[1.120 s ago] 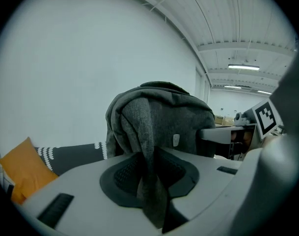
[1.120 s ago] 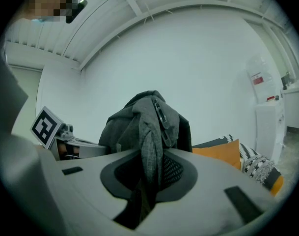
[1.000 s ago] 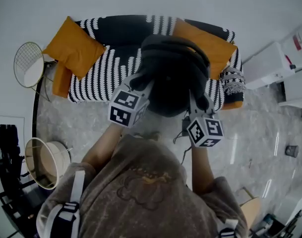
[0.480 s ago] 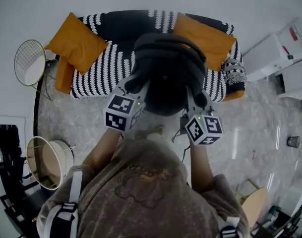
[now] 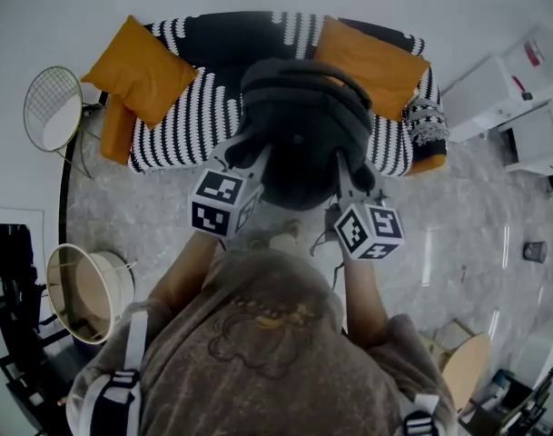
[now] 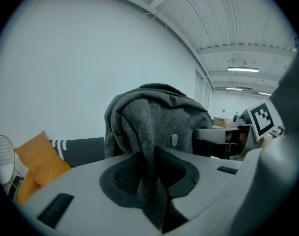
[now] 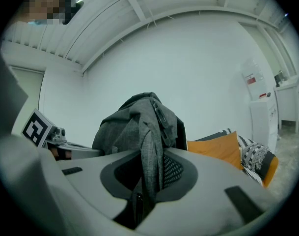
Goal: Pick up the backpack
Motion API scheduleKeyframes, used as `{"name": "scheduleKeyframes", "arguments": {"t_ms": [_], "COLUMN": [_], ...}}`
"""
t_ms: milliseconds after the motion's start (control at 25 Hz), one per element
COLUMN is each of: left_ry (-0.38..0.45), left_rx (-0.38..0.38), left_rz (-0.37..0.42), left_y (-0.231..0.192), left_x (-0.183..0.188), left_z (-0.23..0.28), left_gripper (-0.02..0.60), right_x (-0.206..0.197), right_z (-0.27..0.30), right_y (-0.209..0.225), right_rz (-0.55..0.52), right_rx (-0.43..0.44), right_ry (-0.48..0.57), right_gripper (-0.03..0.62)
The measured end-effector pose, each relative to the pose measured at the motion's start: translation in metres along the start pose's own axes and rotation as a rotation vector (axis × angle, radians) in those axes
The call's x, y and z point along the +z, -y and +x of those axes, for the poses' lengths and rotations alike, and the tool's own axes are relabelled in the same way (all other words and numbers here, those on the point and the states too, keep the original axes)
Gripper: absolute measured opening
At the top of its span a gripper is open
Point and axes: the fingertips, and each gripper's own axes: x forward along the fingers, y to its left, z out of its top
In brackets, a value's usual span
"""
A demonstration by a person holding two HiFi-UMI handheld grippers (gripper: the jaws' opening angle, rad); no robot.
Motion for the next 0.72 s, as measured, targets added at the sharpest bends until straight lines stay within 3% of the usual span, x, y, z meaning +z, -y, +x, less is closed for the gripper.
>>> {"name": "scheduleKeyframes", "arguments": {"t_ms": [720], "left_ry": [-0.035], "left_rx": [0.013], "left_rz": [-0.015], "left_y": [0.003], "left_x": [-0.006], "left_z": [0.022], "left_gripper": [0.071], "right_x": [-0.006], "right_z": [0.010], "right_y": [0.020], "right_rz": [0.017], "right_rx": [0.003], "right_ry": [-0.023], "right_gripper": [0.058]}}
